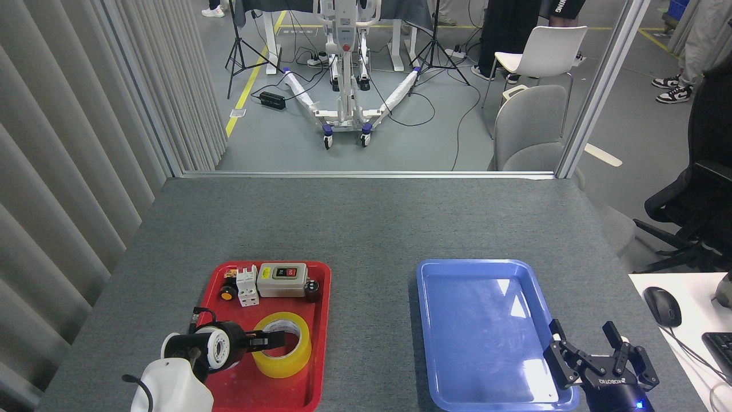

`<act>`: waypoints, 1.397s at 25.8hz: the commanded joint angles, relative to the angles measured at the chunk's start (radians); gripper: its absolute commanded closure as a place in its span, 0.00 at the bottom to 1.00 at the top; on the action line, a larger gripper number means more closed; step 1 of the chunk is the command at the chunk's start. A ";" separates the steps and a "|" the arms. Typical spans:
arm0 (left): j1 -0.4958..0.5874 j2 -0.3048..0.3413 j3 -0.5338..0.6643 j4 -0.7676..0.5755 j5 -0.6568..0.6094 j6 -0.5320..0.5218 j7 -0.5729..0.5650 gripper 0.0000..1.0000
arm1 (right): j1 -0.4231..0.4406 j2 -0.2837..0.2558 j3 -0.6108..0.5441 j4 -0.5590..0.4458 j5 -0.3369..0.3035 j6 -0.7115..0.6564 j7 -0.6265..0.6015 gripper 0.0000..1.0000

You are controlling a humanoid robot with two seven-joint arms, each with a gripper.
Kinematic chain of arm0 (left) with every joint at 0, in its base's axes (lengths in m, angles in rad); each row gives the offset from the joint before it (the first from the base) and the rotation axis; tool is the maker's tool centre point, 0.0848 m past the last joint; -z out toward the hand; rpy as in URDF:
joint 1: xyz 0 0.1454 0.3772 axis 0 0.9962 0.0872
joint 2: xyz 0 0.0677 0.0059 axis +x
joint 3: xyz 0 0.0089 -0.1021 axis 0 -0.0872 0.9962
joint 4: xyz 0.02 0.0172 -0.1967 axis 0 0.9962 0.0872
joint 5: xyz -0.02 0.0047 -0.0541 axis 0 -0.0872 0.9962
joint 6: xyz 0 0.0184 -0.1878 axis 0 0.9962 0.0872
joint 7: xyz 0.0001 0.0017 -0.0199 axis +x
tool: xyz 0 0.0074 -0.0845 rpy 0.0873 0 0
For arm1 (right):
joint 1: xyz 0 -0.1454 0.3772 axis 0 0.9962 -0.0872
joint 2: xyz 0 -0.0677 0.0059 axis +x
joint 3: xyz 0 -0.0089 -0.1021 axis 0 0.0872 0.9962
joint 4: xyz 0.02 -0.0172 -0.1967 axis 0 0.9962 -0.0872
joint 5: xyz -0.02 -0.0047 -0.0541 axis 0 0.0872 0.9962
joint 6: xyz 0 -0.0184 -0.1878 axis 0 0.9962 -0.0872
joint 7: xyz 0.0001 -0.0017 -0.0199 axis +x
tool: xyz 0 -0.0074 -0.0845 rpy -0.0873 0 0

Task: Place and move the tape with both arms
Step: 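Grasp the yellow tape roll with the left gripper, then lift the tape and carry it toward the blue tray with the left gripper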

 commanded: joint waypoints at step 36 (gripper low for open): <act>0.053 0.014 0.059 -0.150 0.021 0.008 0.035 1.00 | -0.001 0.001 0.008 0.003 0.002 0.000 0.006 0.00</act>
